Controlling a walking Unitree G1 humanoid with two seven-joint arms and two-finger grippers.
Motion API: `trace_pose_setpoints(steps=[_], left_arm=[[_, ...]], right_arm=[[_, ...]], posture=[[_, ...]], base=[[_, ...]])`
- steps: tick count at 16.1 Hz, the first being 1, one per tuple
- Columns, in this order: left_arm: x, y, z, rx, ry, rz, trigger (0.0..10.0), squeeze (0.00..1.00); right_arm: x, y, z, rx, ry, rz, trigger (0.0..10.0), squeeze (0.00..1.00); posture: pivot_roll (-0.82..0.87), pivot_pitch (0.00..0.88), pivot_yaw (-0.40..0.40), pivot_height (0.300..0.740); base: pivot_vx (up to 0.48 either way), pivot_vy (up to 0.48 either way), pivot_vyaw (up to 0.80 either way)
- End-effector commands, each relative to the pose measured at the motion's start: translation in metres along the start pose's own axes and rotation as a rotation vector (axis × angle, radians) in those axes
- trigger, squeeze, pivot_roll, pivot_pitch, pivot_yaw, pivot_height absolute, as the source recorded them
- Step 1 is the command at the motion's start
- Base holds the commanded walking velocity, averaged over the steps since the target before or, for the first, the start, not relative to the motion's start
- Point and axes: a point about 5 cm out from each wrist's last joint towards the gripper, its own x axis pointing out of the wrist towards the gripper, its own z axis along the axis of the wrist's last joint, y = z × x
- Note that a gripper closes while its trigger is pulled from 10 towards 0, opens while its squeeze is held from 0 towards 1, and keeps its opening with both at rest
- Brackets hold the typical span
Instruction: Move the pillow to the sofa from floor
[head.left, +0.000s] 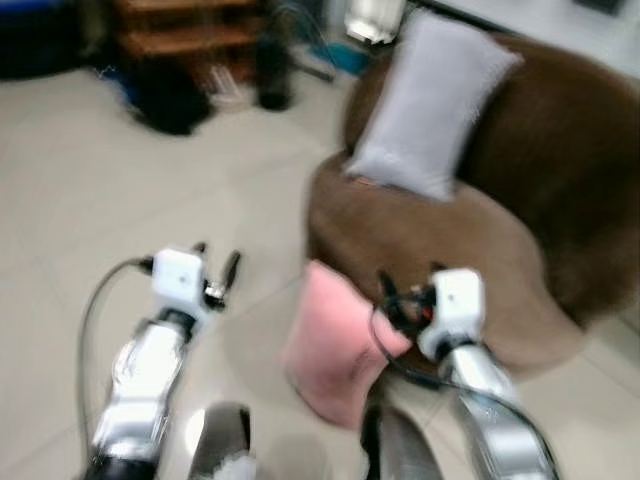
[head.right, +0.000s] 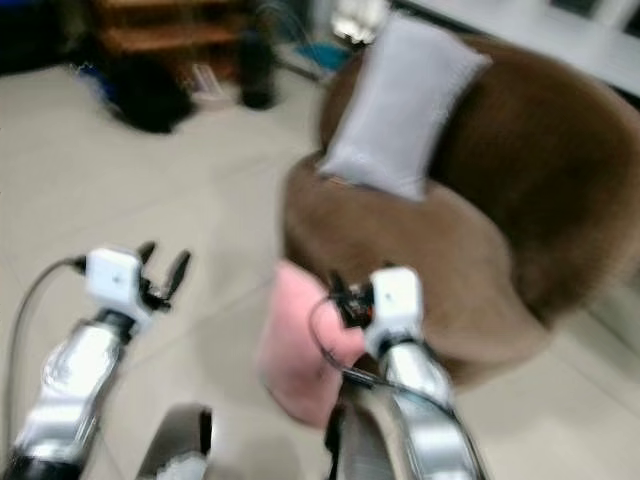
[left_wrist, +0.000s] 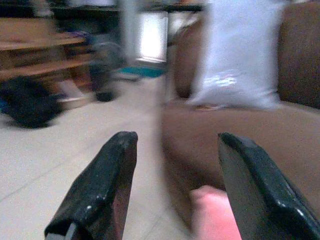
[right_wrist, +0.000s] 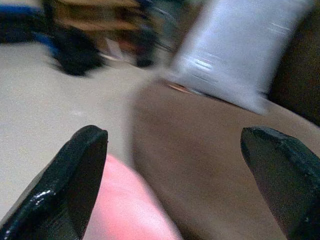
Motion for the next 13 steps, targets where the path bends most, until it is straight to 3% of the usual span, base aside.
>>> trace_pose_setpoints(steps=[1, 4, 8, 13], left_arm=[[-0.0025, 0.0011, -0.0004, 0.014, 0.009, -0.014, 10.0, 0.0], [-0.0023, 0.0012, 0.0008, 0.019, 0.003, -0.016, 10.0, 0.0], [-0.002, 0.0015, 0.0016, 0.025, -0.004, -0.002, 10.0, 0.0], [-0.0047, 0.0043, -0.0059, 0.031, 0.024, 0.023, 10.0, 0.0]], right_arm=[[0.0013, -0.001, -0.001, 0.008, 0.013, -0.012, 10.0, 0.0], [0.002, 0.0013, -0.0009, 0.001, 0.011, 0.001, 10.0, 0.0], [0.0037, 0.003, -0.0008, -0.001, 0.013, 0.017, 10.0, 0.0], [0.01, 0.0068, -0.0069, 0.026, 0.038, 0.064, 10.0, 0.0]], posture=[[0.11, 0.033, -0.093, 0.57], [0.11, 0.033, -0.093, 0.57], [0.12, 0.032, -0.101, 0.57], [0.11, 0.036, -0.095, 0.53]], base=[[0.39, 0.0, -0.8], [0.365, 0.0, 0.0], [0.0, 0.0, 0.0], [0.0, 0.0, 0.0]])
